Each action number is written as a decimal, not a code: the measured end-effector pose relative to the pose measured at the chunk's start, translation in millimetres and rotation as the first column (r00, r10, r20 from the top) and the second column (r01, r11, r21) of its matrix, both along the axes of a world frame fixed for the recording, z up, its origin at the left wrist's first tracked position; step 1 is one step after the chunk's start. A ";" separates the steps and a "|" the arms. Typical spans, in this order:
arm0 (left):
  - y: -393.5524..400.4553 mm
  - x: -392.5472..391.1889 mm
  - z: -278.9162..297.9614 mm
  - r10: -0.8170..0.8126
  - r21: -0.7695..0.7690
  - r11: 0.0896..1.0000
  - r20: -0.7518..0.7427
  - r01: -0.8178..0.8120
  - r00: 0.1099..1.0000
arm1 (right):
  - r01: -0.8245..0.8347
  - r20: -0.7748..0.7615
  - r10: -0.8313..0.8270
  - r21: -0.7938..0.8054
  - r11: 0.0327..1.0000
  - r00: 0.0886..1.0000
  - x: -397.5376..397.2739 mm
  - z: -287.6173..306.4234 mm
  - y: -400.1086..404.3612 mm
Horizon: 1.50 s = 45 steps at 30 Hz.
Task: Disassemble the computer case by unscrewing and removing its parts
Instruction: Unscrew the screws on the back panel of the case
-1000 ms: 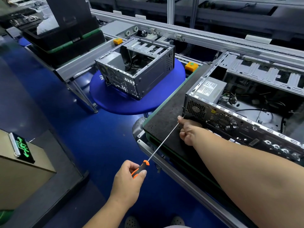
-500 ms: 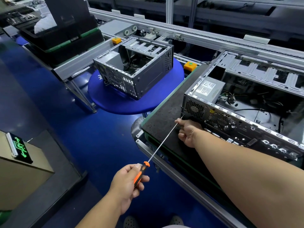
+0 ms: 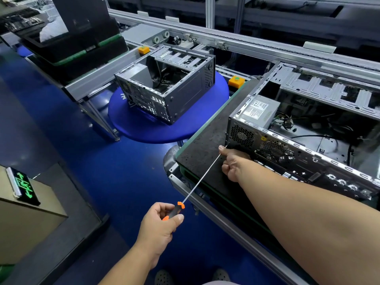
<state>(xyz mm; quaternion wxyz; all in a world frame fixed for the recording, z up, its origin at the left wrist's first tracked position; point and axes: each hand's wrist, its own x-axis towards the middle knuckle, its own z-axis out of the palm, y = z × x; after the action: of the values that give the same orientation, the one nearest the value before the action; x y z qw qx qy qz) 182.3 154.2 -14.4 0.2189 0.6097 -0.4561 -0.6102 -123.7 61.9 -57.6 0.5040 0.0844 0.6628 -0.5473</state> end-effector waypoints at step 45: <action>-4.1 -1.2 3.1 -0.080 -0.069 0.994 0.080 0.085 0.994 | 0.002 -0.028 -0.002 -0.002 1.000 1.000 1.9 -2.9 -0.7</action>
<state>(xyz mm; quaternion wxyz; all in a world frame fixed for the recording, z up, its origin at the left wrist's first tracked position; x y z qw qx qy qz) 181.0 150.1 -11.3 0.1974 0.6052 -0.5108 -0.5778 -121.9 61.2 -60.5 0.4942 0.0767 0.6691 -0.5497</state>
